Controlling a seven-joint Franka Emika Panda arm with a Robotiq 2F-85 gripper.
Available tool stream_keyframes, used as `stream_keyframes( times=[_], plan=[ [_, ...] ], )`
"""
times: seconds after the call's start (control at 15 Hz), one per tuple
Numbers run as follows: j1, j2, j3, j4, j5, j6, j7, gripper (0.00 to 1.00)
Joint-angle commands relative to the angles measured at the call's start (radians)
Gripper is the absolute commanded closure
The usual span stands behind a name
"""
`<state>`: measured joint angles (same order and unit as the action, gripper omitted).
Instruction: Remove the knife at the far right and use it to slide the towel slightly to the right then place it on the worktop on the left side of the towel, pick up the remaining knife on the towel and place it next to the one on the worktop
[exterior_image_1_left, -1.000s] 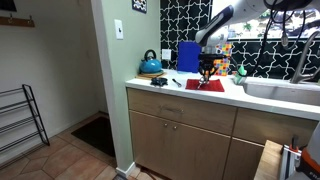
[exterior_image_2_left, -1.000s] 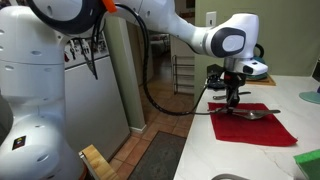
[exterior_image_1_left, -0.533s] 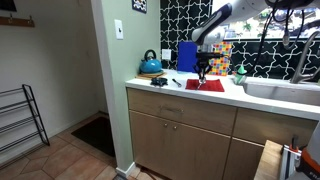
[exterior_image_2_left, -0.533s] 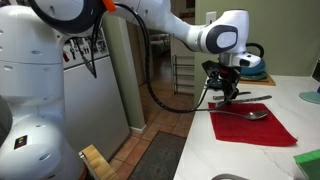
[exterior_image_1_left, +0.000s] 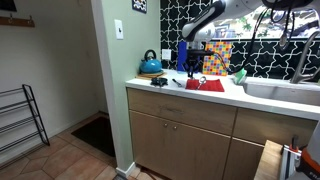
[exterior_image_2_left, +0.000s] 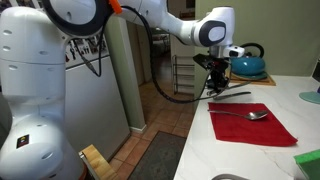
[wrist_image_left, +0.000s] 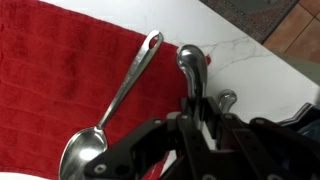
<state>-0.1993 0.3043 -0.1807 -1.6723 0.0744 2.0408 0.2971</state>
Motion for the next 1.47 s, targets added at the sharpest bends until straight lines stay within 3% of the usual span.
stream_keyframes(
  times=[0.0,0.6,1.4],
  plan=[
    [-0.007,0.069,0.015,0.122,0.043,-0.087,-0.054,0.95],
    [-0.013,0.270,0.039,0.396,0.090,-0.195,-0.043,0.95],
    [-0.010,0.451,0.058,0.606,0.096,-0.207,0.022,0.95]
  ],
)
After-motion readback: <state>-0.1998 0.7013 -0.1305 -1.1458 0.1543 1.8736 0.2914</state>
